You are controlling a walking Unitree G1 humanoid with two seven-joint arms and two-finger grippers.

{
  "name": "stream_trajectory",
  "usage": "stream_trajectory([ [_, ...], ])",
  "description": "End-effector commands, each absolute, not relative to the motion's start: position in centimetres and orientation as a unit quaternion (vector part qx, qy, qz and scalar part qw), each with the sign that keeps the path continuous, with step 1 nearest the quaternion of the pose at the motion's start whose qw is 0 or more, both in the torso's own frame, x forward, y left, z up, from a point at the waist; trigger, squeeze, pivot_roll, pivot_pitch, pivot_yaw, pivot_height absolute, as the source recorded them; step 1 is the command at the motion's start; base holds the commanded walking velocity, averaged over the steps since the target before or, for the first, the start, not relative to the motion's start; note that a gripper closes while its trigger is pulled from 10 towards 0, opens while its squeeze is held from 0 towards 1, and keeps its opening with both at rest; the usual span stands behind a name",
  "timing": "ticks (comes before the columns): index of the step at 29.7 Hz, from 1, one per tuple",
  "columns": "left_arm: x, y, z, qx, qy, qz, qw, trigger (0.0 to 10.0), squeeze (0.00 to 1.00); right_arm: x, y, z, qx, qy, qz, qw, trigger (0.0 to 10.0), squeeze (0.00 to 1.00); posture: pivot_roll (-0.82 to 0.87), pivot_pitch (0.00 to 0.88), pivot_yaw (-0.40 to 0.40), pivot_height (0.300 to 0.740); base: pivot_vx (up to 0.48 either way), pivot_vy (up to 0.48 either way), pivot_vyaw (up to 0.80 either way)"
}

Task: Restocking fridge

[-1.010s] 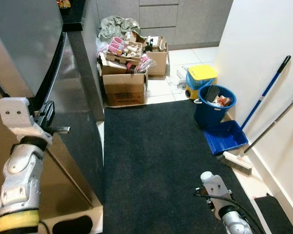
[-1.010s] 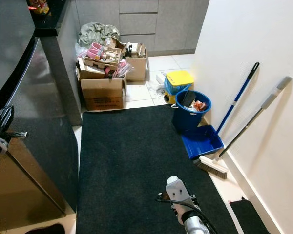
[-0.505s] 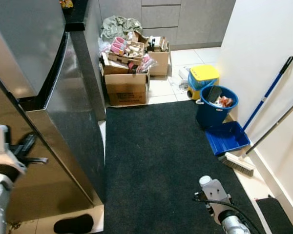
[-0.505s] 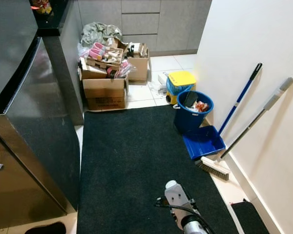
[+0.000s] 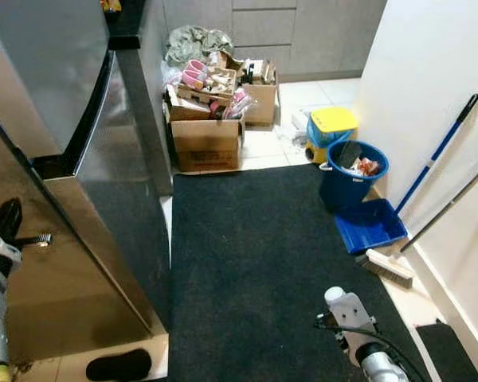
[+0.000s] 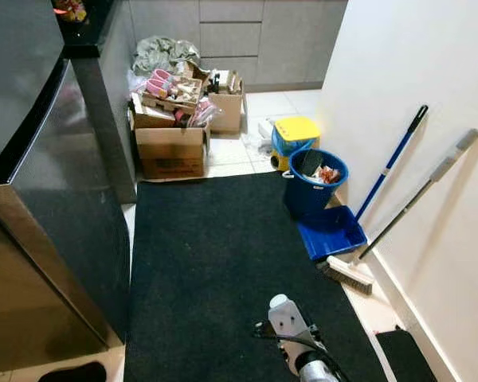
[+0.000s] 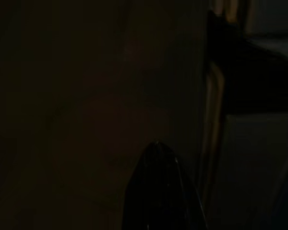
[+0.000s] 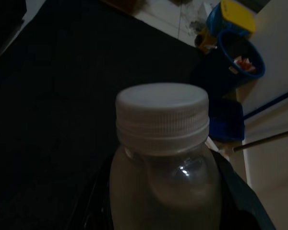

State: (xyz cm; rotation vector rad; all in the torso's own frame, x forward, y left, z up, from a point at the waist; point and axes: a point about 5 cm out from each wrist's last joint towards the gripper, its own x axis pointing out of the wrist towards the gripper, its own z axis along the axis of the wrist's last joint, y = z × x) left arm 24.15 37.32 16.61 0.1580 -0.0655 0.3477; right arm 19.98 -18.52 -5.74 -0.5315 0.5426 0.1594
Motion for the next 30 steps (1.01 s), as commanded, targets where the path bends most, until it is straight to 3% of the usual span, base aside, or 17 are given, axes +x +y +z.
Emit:
stream_trajectory([
  [1, 24.4, 37.2, 16.2, 0.082, -0.029, 0.177, 0.98, 10.0, 0.0, 20.7, -18.6, -5.2, -0.262, 0.246, 0.078, 0.93, 10.0, 0.0, 0.05, 0.021, -0.036, 0.74, 0.0, 0.0, 0.0],
  [12, 25.9, 37.3, 15.7, 0.091, -0.033, 0.216, 0.972, 10.0, 0.0, 20.7, -18.6, -5.2, -0.262, 0.245, 0.076, 0.93, 10.0, 0.0, 0.05, 0.014, -0.038, 0.74, 0.0, 0.0, 0.0],
  [25, 27.3, 35.5, 14.3, 0.075, -0.017, 0.172, 0.982, 10.0, 0.0, 20.9, -18.7, -5.1, -0.263, 0.244, 0.076, 0.93, 10.0, 0.0, 0.04, 0.012, -0.038, 0.74, 0.0, 0.0, 0.0],
  [26, 27.4, 35.4, 14.3, 0.076, -0.019, 0.171, 0.982, 10.0, 0.25, 20.8, -18.6, -5.1, -0.263, 0.245, 0.076, 0.93, 10.0, 0.0, 0.04, 0.012, -0.038, 0.74, 0.0, 0.0, 0.0],
  [27, 27.5, 35.3, 14.4, 0.077, -0.02, 0.17, 0.982, 10.0, 1.0, 20.8, -18.6, -5.1, -0.262, 0.244, 0.076, 0.93, 10.0, 0.0, 0.04, 0.012, -0.037, 0.74, 0.0, 0.0, 0.0],
  [30, 27.7, 35.2, 14.4, 0.077, -0.023, 0.166, 0.983, 10.0, 1.0, 20.8, -18.6, -5.1, -0.262, 0.244, 0.076, 0.931, 10.0, 0.0, 0.04, 0.012, -0.036, 0.74, 0.0, 0.0, 0.0],
])
